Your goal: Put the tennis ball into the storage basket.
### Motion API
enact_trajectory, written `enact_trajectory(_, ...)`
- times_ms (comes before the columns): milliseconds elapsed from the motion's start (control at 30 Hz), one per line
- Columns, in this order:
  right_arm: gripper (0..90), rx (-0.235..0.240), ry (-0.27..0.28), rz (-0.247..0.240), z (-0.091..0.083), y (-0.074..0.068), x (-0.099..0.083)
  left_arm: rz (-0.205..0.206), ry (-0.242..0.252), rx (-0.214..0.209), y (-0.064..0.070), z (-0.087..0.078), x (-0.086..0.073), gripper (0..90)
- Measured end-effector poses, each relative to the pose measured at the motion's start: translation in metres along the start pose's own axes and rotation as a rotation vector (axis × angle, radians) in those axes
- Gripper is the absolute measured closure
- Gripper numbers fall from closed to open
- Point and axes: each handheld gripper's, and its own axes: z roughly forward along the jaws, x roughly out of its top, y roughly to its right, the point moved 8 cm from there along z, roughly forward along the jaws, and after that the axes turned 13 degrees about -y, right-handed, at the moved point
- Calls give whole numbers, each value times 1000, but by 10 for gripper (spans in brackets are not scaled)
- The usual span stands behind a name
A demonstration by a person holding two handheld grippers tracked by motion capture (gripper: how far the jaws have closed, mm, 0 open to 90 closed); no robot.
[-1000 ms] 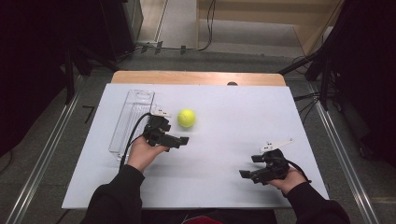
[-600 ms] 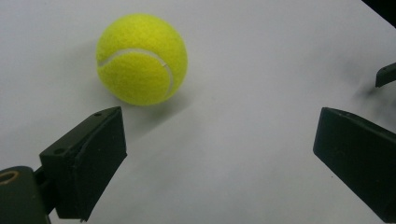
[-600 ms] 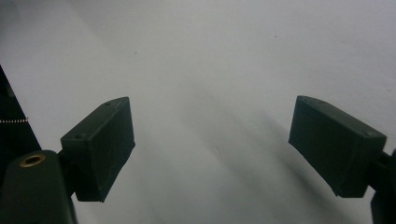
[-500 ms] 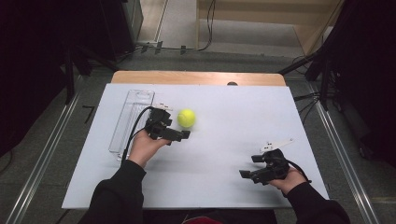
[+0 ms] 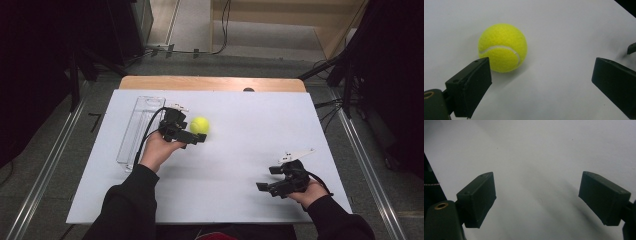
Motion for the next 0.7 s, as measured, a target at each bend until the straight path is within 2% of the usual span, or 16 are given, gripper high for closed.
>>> enact_trajectory(533,123,1,-2,5,0,0,0,2,16,11,-7,-3,21,34)
enact_trajectory(700,123,4,2,5,0,1,1,10,28,20,-9,-3,33,34)
